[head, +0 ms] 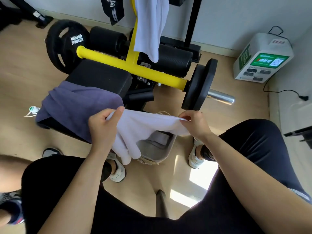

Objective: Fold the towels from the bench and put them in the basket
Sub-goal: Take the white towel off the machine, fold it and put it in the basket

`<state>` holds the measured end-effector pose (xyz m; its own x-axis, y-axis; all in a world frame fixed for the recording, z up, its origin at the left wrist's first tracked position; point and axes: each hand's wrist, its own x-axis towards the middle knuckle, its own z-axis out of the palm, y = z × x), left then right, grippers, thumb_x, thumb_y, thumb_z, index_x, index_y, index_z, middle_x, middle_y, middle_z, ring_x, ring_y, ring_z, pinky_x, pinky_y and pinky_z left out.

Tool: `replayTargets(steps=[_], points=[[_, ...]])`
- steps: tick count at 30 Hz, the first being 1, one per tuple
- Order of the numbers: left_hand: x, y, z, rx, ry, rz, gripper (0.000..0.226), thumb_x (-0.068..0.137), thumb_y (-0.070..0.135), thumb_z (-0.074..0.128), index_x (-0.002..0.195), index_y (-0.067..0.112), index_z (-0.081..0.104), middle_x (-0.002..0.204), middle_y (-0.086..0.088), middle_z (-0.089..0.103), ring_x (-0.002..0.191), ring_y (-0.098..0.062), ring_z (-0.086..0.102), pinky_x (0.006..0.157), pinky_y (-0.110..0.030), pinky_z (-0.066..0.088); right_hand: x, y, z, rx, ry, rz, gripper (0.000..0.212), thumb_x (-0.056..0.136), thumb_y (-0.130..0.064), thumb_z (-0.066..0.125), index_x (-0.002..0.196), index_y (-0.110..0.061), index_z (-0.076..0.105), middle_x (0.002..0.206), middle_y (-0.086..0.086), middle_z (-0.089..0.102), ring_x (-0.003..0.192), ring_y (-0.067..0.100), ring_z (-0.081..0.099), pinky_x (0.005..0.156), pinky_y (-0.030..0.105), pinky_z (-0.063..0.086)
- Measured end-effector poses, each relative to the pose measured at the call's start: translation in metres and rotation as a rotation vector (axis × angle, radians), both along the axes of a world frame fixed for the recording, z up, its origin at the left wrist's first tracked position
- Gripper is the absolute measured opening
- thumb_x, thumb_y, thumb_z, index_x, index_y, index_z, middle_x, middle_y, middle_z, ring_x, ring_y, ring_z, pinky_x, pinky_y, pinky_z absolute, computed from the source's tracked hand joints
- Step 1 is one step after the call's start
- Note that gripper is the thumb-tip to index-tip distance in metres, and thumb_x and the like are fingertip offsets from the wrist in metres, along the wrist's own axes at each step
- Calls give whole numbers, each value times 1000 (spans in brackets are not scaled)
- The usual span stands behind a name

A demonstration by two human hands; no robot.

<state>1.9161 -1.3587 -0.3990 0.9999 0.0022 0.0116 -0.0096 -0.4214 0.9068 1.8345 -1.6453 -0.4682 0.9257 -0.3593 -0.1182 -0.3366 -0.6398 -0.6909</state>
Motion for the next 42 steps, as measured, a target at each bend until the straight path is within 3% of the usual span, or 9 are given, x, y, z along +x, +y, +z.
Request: replayTargets(steps=[5, 12, 16, 20, 22, 25, 28, 34, 42], points=[[14, 13, 0, -37, -20, 131, 39, 96, 30, 65, 64, 8, 60, 52, 9, 52, 51, 2, 46, 49, -7, 35, -4, -17, 8, 26, -5, 8, 12, 87, -3, 66, 89, -4, 78, 86, 14, 75, 80, 27, 67, 74, 42, 55], [12, 4, -7, 44, 77, 7, 30, 97, 33, 63, 75, 13, 66, 69, 3, 64, 63, -1, 54, 62, -24, 44, -7, -7, 36, 318, -103, 0, 11, 86, -11, 77, 95, -5, 74, 86, 13, 73, 65, 19, 63, 56, 28, 56], [-1, -12, -4, 29, 153, -209, 30, 98, 32, 64, 75, 14, 67, 70, -6, 67, 66, -7, 57, 66, -30, 47, -8, 8, 39, 335, -138, 62, 10, 84, -17, 79, 94, -13, 77, 86, 8, 74, 79, 29, 68, 67, 42, 58], [-11, -24, -7, 41, 173, -531, 24, 100, 33, 62, 82, 20, 72, 73, -5, 69, 72, -24, 64, 66, -37, 49, -8, 28, 45, 396, -154, 176, 40, 82, -13, 81, 120, -16, 70, 77, 8, 63, 67, 13, 56, 68, 23, 50], [-14, -30, -9, 11, 203, -661, 19, 99, 32, 61, 85, 27, 72, 74, 1, 68, 71, -16, 62, 65, -27, 47, -8, 39, 50, 434, -121, 259, 47, 83, -11, 79, 128, -15, 66, 76, 4, 58, 67, 2, 50, 67, 16, 45], [-17, -37, -13, -5, 214, -760, 15, 100, 29, 62, 92, 24, 72, 78, 6, 69, 74, -10, 61, 66, -20, 46, -9, 48, 51, 417, -109, 344, 24, 87, -12, 76, 111, -11, 74, 81, 4, 68, 70, 10, 56, 68, 24, 50], [-16, -37, -16, 11, 166, -744, 15, 97, 34, 63, 99, 23, 74, 84, 3, 73, 81, -18, 68, 70, -32, 52, -10, 43, 54, 431, -89, 309, 1, 90, -10, 72, 90, -10, 73, 80, 6, 70, 68, 7, 57, 63, 21, 48], [-12, -29, -23, 102, 7, -650, 13, 94, 16, 70, 105, 22, 74, 85, 4, 75, 79, -19, 73, 67, -40, 60, -12, 26, 70, 548, -156, 257, 11, 94, -10, 67, 96, 1, 68, 84, 16, 68, 68, 14, 60, 58, 22, 47], [-2, -24, -43, 222, -234, -528, 18, 84, 1, 73, 98, 11, 76, 77, 2, 74, 71, -11, 71, 60, -27, 58, -11, 7, 84, 669, -374, 24, 4, 96, -10, 64, 93, -9, 66, 78, 7, 63, 67, 17, 57, 55, 26, 47]])
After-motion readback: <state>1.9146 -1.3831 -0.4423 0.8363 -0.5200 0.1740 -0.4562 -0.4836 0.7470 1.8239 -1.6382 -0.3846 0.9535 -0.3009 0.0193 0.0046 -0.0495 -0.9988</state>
